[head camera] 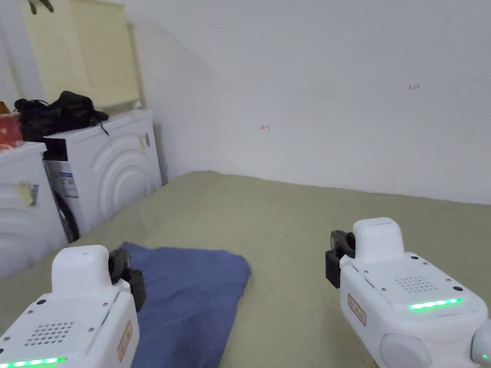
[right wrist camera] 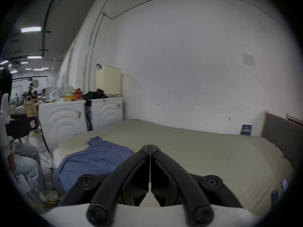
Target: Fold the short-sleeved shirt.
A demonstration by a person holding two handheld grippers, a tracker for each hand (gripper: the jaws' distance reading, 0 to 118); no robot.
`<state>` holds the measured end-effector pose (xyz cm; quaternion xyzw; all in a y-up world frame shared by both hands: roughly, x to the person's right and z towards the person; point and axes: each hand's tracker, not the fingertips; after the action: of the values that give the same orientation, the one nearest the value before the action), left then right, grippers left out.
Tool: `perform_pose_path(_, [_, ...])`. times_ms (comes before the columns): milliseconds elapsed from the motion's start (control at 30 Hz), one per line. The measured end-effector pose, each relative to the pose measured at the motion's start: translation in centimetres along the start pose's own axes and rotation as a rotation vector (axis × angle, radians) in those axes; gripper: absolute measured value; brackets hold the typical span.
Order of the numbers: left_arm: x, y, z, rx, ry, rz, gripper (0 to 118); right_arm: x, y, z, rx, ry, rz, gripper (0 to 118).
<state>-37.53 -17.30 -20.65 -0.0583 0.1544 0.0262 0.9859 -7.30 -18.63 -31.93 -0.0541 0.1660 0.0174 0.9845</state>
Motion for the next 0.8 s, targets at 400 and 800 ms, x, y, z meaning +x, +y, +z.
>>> perform_pose_path(400, [-5.3,-1.3,-0.2,-0.042,0.124,0.037,1,-5.4,-0.7,-4.3,-0.035,0.143,0.023,1])
perform_pose_path(800, [-2.8,2.8,-17.5,-0.233,-0.050,-0.082,1,-3.1,-0.2,-11.1,-0.047,0.085,0.054,1])
